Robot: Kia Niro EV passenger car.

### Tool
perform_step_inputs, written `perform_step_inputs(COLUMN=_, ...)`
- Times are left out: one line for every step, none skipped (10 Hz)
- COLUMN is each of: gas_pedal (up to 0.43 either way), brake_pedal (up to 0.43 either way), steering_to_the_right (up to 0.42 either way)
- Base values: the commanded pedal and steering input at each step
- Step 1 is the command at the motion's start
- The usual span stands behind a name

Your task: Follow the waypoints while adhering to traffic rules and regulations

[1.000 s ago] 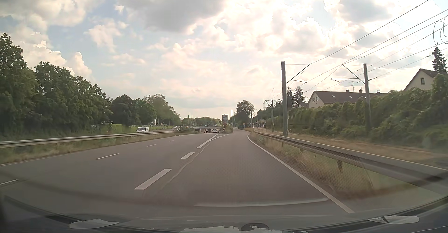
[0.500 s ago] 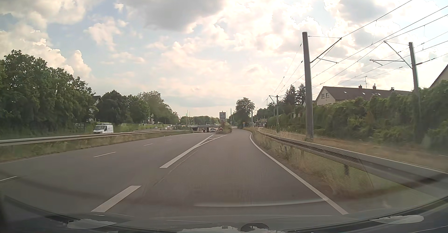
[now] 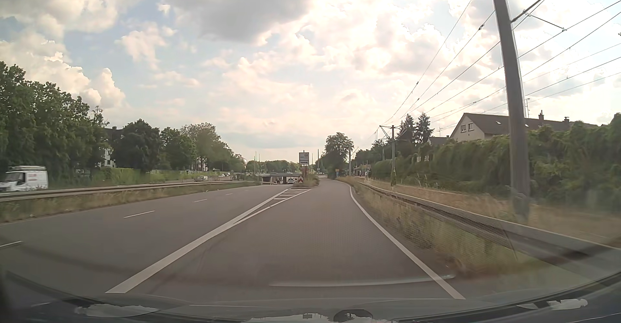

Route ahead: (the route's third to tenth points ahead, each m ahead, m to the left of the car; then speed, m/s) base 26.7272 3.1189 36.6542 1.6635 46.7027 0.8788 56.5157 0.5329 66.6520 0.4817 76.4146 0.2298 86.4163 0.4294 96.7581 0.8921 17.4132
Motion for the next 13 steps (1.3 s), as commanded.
perform_step_inputs(gas_pedal=0.067, brake_pedal=0.000, steering_to_the_right=0.005)
perform_step_inputs(gas_pedal=0.067, brake_pedal=0.000, steering_to_the_right=0.006)
perform_step_inputs(gas_pedal=0.059, brake_pedal=0.000, steering_to_the_right=0.007)
perform_step_inputs(gas_pedal=0.039, brake_pedal=0.000, steering_to_the_right=0.008)
perform_step_inputs(gas_pedal=0.028, brake_pedal=0.000, steering_to_the_right=0.009)
perform_step_inputs(gas_pedal=0.028, brake_pedal=0.000, steering_to_the_right=0.009)
perform_step_inputs(gas_pedal=0.028, brake_pedal=0.000, steering_to_the_right=0.009)
perform_step_inputs(gas_pedal=0.028, brake_pedal=0.000, steering_to_the_right=0.010)
perform_step_inputs(gas_pedal=0.028, brake_pedal=0.000, steering_to_the_right=0.010)
perform_step_inputs(gas_pedal=0.028, brake_pedal=0.000, steering_to_the_right=0.010)
perform_step_inputs(gas_pedal=0.028, brake_pedal=0.000, steering_to_the_right=0.010)
perform_step_inputs(gas_pedal=0.028, brake_pedal=0.000, steering_to_the_right=0.009)
perform_step_inputs(gas_pedal=0.028, brake_pedal=0.000, steering_to_the_right=0.010)
